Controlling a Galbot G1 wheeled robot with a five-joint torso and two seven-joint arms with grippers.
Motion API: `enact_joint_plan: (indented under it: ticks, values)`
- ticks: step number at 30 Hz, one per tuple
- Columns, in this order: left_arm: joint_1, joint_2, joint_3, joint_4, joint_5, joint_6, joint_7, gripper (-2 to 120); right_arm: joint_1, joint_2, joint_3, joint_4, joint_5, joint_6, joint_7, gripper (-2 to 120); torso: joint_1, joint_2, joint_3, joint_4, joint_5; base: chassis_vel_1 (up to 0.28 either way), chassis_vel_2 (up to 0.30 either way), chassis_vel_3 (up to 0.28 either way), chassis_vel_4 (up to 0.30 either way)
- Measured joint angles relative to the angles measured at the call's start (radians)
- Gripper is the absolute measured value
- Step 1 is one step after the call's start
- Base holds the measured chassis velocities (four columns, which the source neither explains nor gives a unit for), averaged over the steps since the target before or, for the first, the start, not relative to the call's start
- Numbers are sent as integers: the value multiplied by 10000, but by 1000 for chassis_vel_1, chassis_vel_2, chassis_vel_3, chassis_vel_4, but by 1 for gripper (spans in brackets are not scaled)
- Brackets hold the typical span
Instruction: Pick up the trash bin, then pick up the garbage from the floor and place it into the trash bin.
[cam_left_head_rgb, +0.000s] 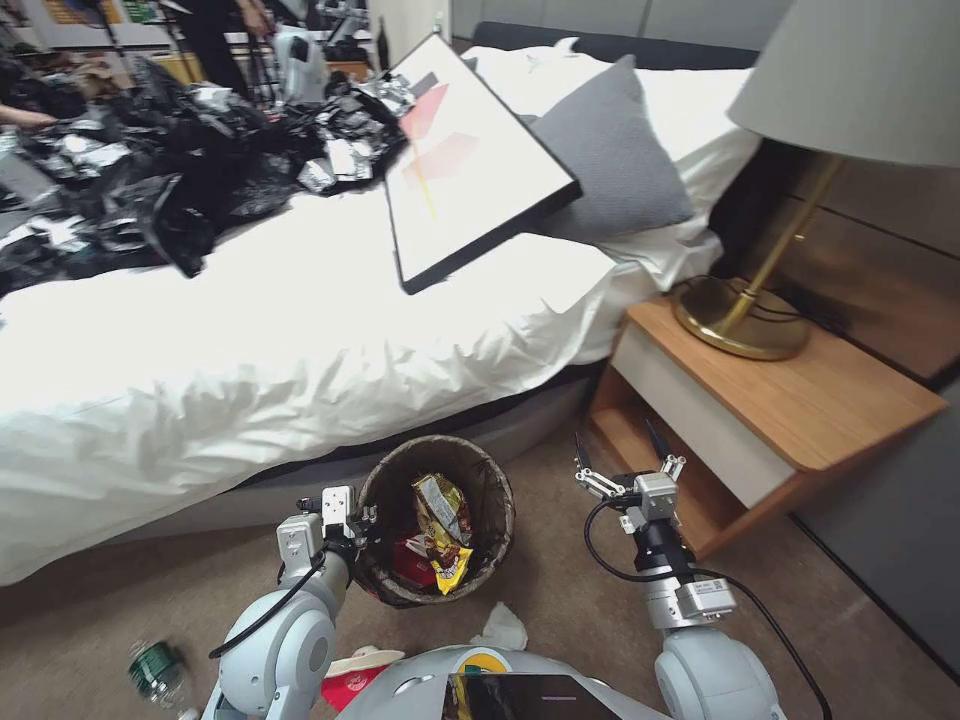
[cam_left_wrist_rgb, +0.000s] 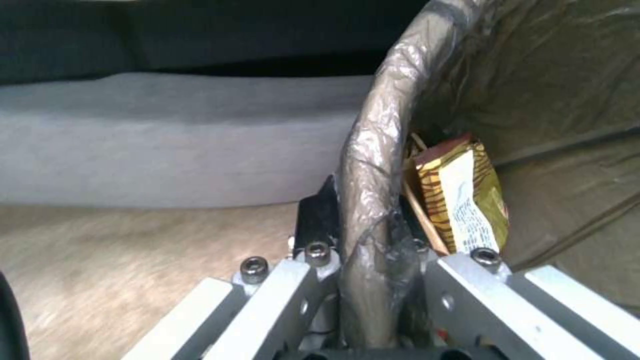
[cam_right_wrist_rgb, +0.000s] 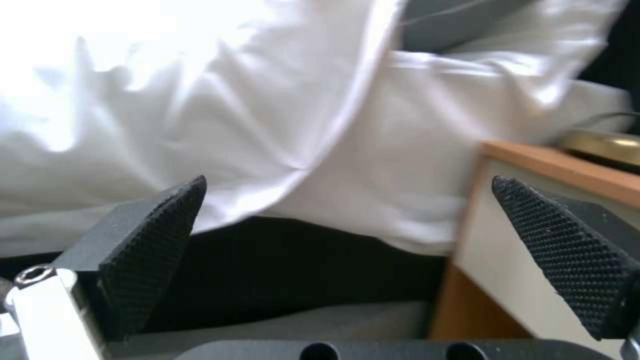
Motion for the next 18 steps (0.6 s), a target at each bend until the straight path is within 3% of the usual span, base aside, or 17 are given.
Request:
enact_joint_plan:
  ticks: [18]
  values:
    - [198, -91, -1, -9, 307, -331, 66, 3, -119, -534, -229, -243, 117, -123, -27, 100, 0, 0, 0, 3, 1, 104, 116, 110, 106]
